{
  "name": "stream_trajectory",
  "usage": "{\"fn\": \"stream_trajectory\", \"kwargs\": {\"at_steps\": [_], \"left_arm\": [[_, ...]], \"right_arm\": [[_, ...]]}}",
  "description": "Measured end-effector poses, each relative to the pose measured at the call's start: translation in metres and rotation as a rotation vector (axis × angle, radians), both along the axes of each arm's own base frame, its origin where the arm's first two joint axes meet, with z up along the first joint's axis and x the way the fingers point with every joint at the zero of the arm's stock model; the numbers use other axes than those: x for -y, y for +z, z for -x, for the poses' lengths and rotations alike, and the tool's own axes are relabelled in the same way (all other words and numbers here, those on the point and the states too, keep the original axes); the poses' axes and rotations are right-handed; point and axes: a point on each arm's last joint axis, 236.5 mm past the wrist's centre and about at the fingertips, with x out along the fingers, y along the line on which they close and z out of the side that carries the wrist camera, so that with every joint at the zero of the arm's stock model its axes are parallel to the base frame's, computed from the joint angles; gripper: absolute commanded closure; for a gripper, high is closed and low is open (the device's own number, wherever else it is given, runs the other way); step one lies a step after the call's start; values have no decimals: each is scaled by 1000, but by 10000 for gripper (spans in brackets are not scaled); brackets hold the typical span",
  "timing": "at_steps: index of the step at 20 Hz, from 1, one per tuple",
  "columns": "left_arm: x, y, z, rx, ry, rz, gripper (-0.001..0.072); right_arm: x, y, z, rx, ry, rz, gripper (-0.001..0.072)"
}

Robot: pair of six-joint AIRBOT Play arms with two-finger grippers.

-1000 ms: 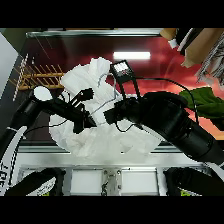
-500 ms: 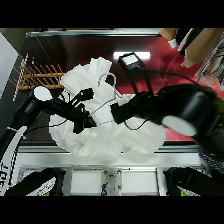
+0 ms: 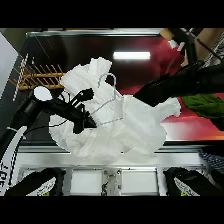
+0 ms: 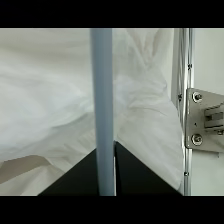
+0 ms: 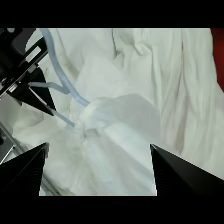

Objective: Fold the clothes and pants, and hang the long-sleeved shirts on hangers.

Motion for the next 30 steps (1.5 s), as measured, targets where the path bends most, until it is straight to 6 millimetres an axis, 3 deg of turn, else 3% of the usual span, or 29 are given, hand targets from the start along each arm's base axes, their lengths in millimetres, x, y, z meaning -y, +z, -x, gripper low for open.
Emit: {"fn": "stream_trajectory", "kwargs": {"at_steps": [4,7,11,17,20,25,30], "left_arm": [[0,0,0,0,0,0,694],[0,0,0,0,0,-1,693],[0,0,0,0,-1,-1,694],[0,0,0,-1,0,-1,694],[0,0,0,-1,-1,-1,694],[0,0,0,-1,-1,-1,694],[0,0,0,1,0,-1,694]], "right_arm": [[14,6,-20,80,6,-16,2],[27,-4,-22,145,114,43,2],[60,-21,-28,190,197,47,2],[121,-40,-30,229,260,-151,2],[140,-58,-31,267,299,-208,2],[146,-91,-27,284,347,-296,2],[128,-111,-24,253,412,-363,2]]}}
